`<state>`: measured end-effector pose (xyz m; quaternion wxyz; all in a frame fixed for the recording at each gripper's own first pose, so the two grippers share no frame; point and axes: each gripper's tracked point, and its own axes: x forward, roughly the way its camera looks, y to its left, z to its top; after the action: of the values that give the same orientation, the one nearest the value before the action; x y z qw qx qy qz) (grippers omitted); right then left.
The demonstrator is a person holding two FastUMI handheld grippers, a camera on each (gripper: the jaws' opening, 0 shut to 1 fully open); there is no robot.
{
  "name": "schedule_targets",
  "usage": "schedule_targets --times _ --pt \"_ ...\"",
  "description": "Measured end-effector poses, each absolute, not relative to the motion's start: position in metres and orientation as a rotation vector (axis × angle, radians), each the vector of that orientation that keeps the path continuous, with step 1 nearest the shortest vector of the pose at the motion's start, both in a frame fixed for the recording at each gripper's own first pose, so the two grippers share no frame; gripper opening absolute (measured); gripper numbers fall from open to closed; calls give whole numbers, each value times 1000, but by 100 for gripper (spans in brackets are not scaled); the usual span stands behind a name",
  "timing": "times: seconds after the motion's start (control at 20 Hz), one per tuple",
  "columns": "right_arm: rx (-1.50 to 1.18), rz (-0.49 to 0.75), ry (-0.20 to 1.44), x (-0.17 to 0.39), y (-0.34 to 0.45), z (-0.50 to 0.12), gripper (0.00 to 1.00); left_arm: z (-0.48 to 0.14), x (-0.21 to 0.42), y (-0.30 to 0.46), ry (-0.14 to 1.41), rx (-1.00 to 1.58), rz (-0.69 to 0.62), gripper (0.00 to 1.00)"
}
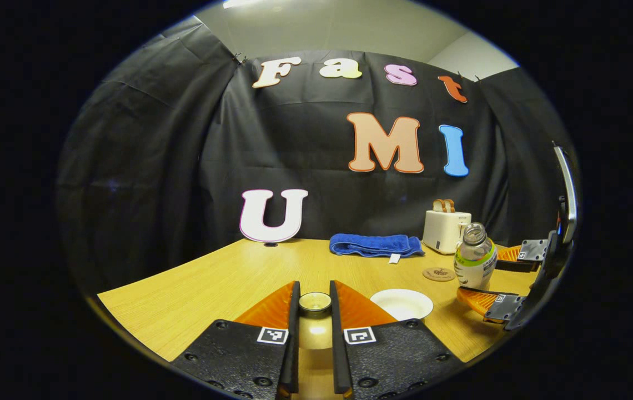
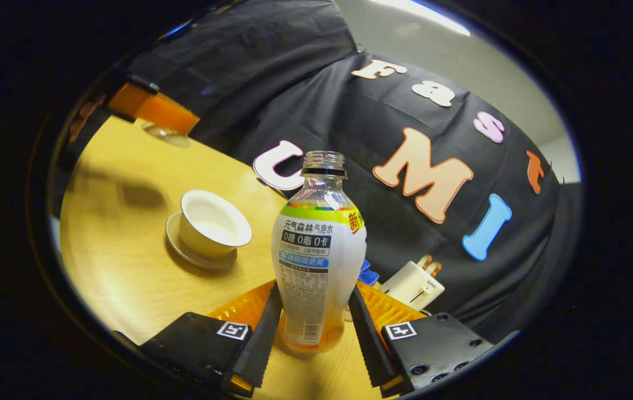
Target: Open the teacup lid with one hand, grasp the water bottle and pour water into the teacup with the other hand; after pouring, place the water bottle on the coaster and then close the teacup lid.
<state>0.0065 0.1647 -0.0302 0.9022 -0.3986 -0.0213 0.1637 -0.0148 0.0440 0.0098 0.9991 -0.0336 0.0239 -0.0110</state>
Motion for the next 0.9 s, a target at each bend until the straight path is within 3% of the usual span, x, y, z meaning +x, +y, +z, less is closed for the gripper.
schedule_targets --times 0.9 --pt "-1563 333 -216 38 164 -45 73 12 -27 70 26 -77 10 22"
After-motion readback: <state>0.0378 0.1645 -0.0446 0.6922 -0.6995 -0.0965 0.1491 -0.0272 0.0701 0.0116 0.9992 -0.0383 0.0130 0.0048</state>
